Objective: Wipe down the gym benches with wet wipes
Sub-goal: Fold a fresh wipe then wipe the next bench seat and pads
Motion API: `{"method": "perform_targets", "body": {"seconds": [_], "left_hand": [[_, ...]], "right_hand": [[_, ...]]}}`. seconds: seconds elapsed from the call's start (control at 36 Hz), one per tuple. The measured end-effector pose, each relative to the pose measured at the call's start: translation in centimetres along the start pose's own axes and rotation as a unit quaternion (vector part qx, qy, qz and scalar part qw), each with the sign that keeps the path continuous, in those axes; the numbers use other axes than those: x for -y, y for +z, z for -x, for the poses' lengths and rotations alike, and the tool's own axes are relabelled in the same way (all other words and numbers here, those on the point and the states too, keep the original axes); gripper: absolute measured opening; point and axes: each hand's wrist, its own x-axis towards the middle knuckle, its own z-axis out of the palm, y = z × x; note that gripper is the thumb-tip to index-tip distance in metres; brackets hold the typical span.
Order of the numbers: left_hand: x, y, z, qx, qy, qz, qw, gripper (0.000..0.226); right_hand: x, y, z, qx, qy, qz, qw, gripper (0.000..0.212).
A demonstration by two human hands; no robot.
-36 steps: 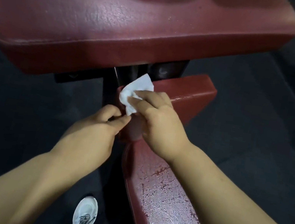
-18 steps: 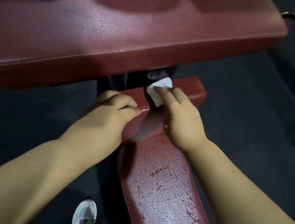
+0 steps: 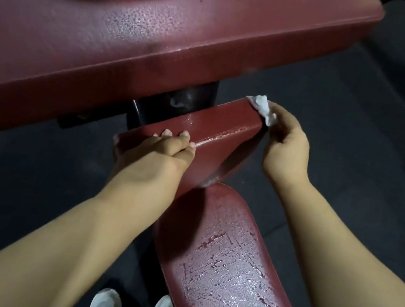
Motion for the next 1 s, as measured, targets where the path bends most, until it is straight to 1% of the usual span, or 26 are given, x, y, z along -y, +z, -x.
{"method": "perform_targets", "body": {"seconds": [0.06, 0.08, 0.11, 0.17, 0.19, 0.25, 0.28, 0.31, 0.33, 0.39, 0.5, 0.58, 0.61, 0.69, 0.75, 0.78, 0.81, 0.89, 0.94, 1.0], "left_hand": [[0.2, 0.1, -0.2, -0.018, 0.038, -0.02, 0.999, 0.044], [0.9, 0.6, 0.0, -0.022, 0.071, -0.027, 0.997, 0.041], [1.0, 0.8, 0.3, -0.033, 0.079, -0.029, 0.996, 0.039], [2.3, 1.6, 0.9, -0.098, 0.119, -0.063, 0.986, 0.037], [2.8, 2.4, 0.6, -0.133, 0.14, -0.059, 0.979, 0.038], [3.8, 3.3, 0.4, -0.153, 0.191, -0.062, 0.968, 0.052], [4.2, 3.5, 0.3, -0.176, 0.2, -0.071, 0.961, 0.054], [4.3, 3.4, 0.5, -0.192, 0.197, -0.047, 0.96, 0.05], [4.4, 3.6, 0.5, -0.212, 0.214, -0.039, 0.953, 0.047], [4.5, 3.8, 0.5, -0.232, 0.246, -0.074, 0.938, 0.05], [5.0, 4.3, 0.5, -0.287, 0.265, -0.102, 0.915, 0.048], [5.1, 4.7, 0.6, -0.325, 0.262, -0.102, 0.903, 0.049], [5.1, 4.9, 0.6, -0.328, 0.258, -0.095, 0.904, 0.048], [5.2, 5.2, 0.8, -0.349, 0.269, -0.085, 0.894, 0.05], [5.0, 5.1, 1.0, -0.357, 0.273, -0.091, 0.888, 0.052], [5.1, 5.3, 0.8, -0.374, 0.27, -0.1, 0.882, 0.052], [5.3, 5.7, 0.5, -0.397, 0.274, -0.102, 0.87, 0.052], [5.6, 6.6, 0.1, -0.451, 0.306, -0.061, 0.836, 0.05], [5.9, 7.1, -0.5, -0.481, 0.324, -0.073, 0.812, 0.048], [6.1, 7.3, -0.7, -0.503, 0.34, -0.101, 0.788, 0.045]], "right_hand": [[-0.1, 0.5, 0.0, -0.011, 0.011, -0.02, 1.0, 0.047], [-0.1, 0.7, -0.2, -0.015, 0.014, -0.031, 0.999, 0.045], [-0.1, 0.9, -0.3, -0.021, 0.012, -0.036, 0.999, 0.041], [-0.1, 1.3, -0.2, -0.028, -0.004, -0.045, 0.999, 0.027], [-0.3, 1.5, -0.1, -0.034, -0.016, -0.042, 0.998, 0.024], [-0.3, 1.9, 0.2, -0.05, -0.036, -0.036, 0.997, 0.027], [-0.5, 2.2, 0.2, -0.054, -0.033, -0.043, 0.997, 0.025], [-0.8, 2.4, 0.0, -0.055, -0.031, -0.051, 0.997, 0.023], [-0.9, 2.6, -0.1, -0.052, -0.022, -0.053, 0.997, 0.022], [-1.3, 2.7, -0.3, -0.046, -0.014, -0.073, 0.996, 0.023], [-2.1, 2.9, -0.2, -0.063, -0.024, -0.054, 0.996, 0.035], [-3.4, 2.9, -0.5, -0.065, -0.032, -0.044, 0.996, 0.035], [-3.8, 2.9, -0.6, -0.064, -0.032, -0.05, 0.996, 0.036], [-4.8, 2.7, -0.8, -0.061, -0.04, -0.096, 0.993, 0.03], [-5.4, 2.7, -0.9, -0.054, -0.047, -0.12, 0.99, 0.026], [-6.0, 2.8, -1.0, -0.056, -0.053, -0.126, 0.989, 0.026], [-6.7, 3.1, -1.2, -0.06, -0.063, -0.126, 0.988, 0.026], [-9.2, 4.1, -1.0, -0.066, -0.084, -0.107, 0.989, 0.032], [-10.9, 4.8, -0.8, -0.067, -0.086, -0.108, 0.988, 0.032], [-12.7, 5.4, -0.7, -0.065, -0.072, -0.086, 0.992, 0.034]]}}
